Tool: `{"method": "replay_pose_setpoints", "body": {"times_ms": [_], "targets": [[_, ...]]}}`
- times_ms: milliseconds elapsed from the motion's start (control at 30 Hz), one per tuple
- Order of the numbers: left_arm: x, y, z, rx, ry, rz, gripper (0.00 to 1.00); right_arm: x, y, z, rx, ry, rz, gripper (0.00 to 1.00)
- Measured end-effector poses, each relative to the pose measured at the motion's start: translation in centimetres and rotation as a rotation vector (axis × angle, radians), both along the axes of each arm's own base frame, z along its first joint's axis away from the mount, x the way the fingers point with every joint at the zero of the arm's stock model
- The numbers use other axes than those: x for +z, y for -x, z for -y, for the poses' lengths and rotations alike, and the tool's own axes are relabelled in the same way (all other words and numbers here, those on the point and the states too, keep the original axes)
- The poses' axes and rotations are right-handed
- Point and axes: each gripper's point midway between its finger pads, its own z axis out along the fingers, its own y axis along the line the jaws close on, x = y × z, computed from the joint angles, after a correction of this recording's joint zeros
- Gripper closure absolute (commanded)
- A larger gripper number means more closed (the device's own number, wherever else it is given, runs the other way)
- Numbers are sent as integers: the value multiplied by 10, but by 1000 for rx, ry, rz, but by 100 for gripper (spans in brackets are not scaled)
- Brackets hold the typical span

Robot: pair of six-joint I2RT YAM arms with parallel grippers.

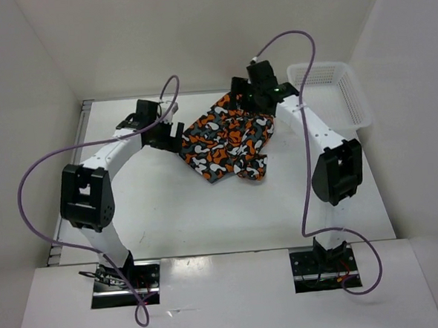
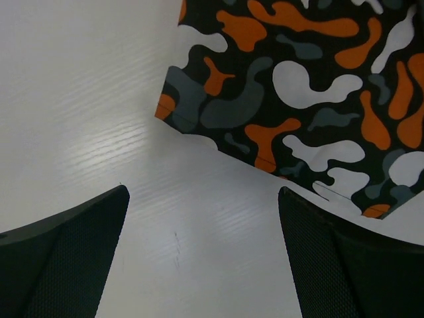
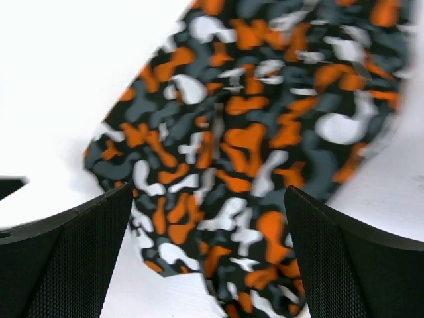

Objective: Fold and stack the shorts
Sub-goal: Move the shorts to the center of the board

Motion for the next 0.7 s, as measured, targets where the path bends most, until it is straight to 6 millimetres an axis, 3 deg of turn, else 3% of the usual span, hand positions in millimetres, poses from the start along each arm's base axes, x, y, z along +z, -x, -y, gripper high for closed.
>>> {"method": "replay_pose_setpoints", "body": {"times_ms": [100,200,333,433,500,567,633,667,700], "targets": [[-28,-6,5,-10,-4,-60,0,-14,2,-39,67,38,14,0],[-51,-17,7,-9,-10,-80,0,-50,-9,-76,108,100,-4,0],[-71,-23,7,2,-25,-94,17,-99,-36,-101,106,171,-23,11],[-78,-26,7,2,-33,-95,30,-134,-47,-97,80,225,-59,18],[-81,-26,8,0,-35,-94,46,-152,-48,-89,58,261,-89,19],[-81,-27,8,-2,-33,-91,60,-162,-45,-79,33,300,-116,19],[-80,-28,9,-1,-28,-89,69,-163,-45,-71,4,332,-119,20],[-80,-29,10,-4,-27,-86,74,-163,-46,-67,-11,344,-117,27],[-80,-29,10,-5,-25,-83,86,-162,-47,-64,-22,354,-111,34]]}}
